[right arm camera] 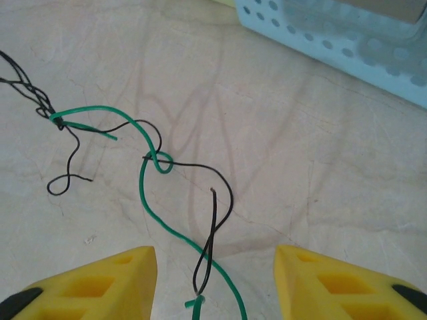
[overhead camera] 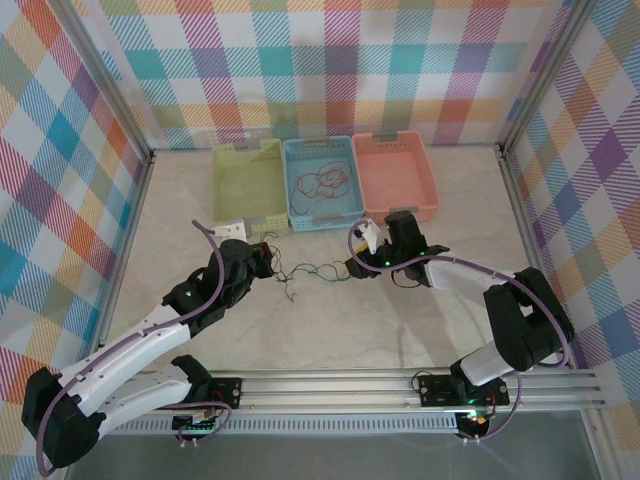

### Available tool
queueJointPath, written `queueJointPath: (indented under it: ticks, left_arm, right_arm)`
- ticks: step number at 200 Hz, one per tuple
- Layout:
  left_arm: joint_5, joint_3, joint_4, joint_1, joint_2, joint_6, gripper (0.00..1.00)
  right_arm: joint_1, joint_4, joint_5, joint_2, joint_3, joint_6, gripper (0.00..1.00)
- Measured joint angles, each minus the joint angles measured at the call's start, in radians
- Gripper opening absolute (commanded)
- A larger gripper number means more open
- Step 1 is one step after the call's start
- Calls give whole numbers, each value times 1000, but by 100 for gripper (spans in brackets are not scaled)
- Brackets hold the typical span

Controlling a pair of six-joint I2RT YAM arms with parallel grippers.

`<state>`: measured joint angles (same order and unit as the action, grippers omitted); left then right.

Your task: Untangle the cables

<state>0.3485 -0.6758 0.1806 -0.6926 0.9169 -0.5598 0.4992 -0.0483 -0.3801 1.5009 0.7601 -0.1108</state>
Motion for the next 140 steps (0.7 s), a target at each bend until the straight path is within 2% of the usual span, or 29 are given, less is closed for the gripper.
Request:
queueJointPath:
  ticks: [47,79,140]
  left_arm:
    - [-1,0,0,0,13,0,0]
    - [-7,0,0,0,13,0,0]
    - [-12,-1,0,0,13,0,0]
  right_arm:
    - [25,190,-13,-59,63,-92,50]
    - [40,302,39,-69,130,-164,51]
    - [53,404,136,14,151,-228,52]
